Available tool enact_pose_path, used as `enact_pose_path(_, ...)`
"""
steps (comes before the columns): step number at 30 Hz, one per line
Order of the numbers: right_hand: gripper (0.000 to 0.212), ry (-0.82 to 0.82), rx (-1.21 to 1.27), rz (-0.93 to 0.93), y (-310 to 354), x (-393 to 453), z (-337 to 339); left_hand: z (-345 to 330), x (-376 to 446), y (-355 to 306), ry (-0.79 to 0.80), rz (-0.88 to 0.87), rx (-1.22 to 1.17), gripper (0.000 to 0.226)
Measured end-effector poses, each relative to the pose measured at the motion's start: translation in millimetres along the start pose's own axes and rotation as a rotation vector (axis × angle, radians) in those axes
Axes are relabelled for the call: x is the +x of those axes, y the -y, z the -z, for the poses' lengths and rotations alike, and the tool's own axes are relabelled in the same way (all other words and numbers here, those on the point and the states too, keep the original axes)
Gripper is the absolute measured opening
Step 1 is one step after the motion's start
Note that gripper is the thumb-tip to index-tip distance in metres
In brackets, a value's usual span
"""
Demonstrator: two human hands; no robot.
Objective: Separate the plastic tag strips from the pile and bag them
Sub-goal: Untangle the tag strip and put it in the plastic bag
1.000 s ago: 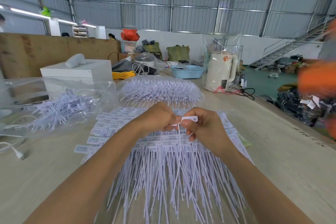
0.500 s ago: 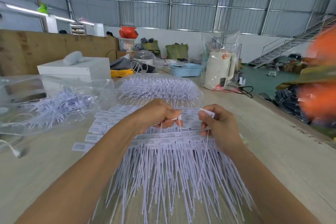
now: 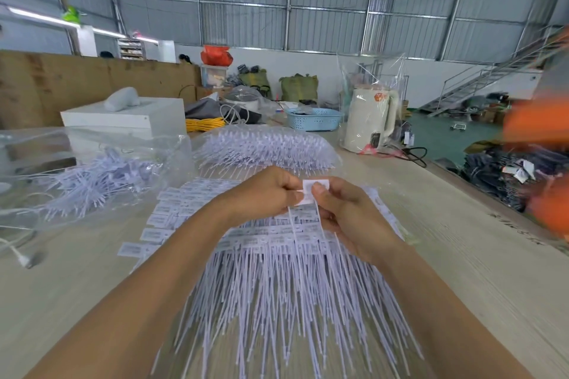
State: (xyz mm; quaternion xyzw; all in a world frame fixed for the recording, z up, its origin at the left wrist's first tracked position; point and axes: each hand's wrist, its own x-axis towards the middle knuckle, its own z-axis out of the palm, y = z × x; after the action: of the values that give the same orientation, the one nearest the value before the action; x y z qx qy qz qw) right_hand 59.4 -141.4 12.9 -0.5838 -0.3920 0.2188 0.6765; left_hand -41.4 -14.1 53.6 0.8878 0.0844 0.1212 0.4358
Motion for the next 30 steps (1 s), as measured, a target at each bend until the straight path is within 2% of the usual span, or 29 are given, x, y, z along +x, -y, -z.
enact_pose_path(4,0.014,-0.026,-0.077,-0.017,0,-2,-3,1,-1,-1,0.013,-0.044,-0.110,0.014)
enact_pose_path(8,0.005,-0.139,0.022,0.001,4,-3,-4,0,3,-1,-0.078,-0.042,-0.271,0.029)
enact_pose_path(11,0.003,-0.218,0.067,0.003,8,-3,-1,1,6,-4,-0.139,0.003,-0.455,0.010)
enact_pose_path(13,0.003,-0.203,0.081,-0.015,7,-3,0,-1,7,-2,-0.175,0.053,-0.473,0.001)
enact_pose_path(16,0.002,-0.165,0.106,-0.033,6,-5,1,-5,8,2,-0.223,0.088,-0.472,0.004)
enact_pose_path(22,0.006,-0.159,-0.007,-0.048,4,-5,-1,-10,9,4,-0.201,0.108,-0.367,0.009)
enact_pose_path(25,0.014,-0.198,-0.049,0.032,3,-6,-5,-11,8,4,-0.184,0.110,-0.364,0.011)
enact_pose_path(30,0.017,-0.240,-0.336,0.291,2,-4,-8,-6,7,2,-0.080,0.226,-0.600,0.004)
